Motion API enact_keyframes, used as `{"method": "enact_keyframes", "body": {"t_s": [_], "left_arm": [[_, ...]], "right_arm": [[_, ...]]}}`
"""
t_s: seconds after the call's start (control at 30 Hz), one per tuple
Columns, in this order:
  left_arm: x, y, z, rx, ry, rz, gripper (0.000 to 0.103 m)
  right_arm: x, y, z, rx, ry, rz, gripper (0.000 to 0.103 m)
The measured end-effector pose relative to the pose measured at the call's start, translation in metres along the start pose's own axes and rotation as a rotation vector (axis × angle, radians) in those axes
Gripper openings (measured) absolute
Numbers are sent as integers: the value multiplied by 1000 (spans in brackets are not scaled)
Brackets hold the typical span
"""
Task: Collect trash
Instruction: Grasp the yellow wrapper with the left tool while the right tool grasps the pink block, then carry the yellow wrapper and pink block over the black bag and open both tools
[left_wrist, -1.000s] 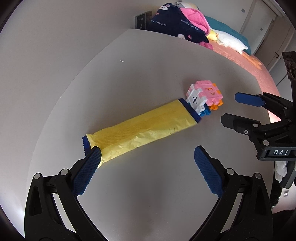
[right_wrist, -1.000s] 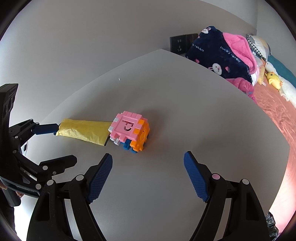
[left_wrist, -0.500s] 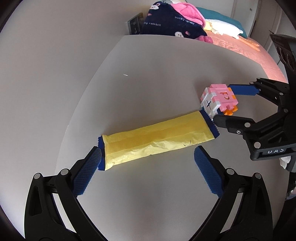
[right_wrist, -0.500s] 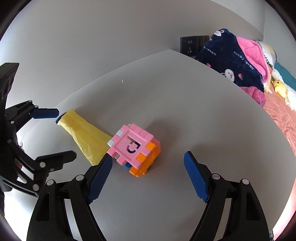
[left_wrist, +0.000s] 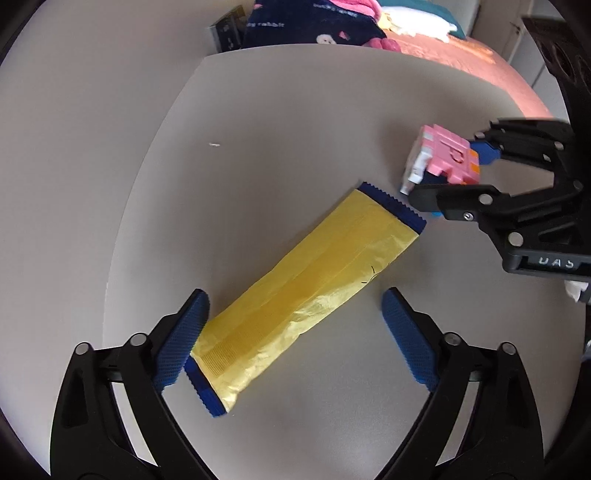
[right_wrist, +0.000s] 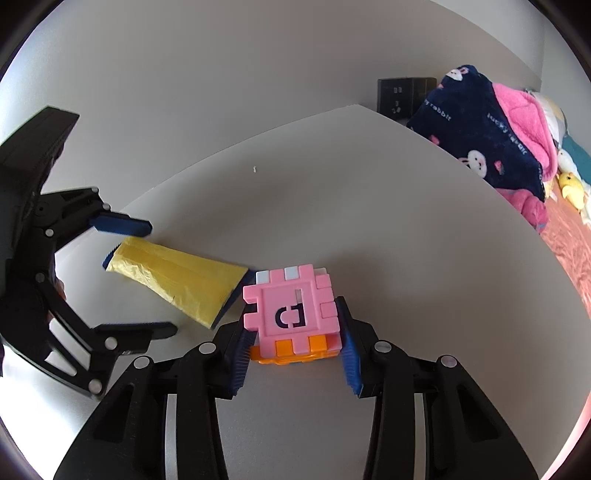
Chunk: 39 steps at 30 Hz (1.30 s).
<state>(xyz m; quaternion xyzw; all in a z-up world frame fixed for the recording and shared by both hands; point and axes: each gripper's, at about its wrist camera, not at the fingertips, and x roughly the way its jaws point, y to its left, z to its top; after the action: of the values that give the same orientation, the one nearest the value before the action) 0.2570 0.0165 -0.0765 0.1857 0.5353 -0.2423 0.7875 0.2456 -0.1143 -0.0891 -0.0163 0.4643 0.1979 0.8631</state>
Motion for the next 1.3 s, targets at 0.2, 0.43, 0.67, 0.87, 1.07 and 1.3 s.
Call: {"method": "enact_keyframes", "body": {"t_s": [0.2, 0.43, 0.67, 0.87, 1.07, 1.3], "left_arm": [[-6, 12, -4, -138, -36, 11, 57], [-14, 15, -15, -312, -67, 14, 29], [-19, 1, -28, -431, -118, -7, 22], [-39, -26, -31, -426, -171, -60, 22], [-54, -62, -21, -401, -203, -81, 22], [-72, -109, -10, -350, -226, -115, 22]], "right_arm": [[-13, -6, -7, 55, 18, 3, 43], [-36, -13, -20, 95, 34, 5, 43], [-65, -16, -35, 138, 13, 7, 43], [-98, -23, -50, 163, -26, -4, 43], [-131, -33, -68, 182, -59, -22, 43], [-169, -46, -92, 199, -92, -42, 43]]}}
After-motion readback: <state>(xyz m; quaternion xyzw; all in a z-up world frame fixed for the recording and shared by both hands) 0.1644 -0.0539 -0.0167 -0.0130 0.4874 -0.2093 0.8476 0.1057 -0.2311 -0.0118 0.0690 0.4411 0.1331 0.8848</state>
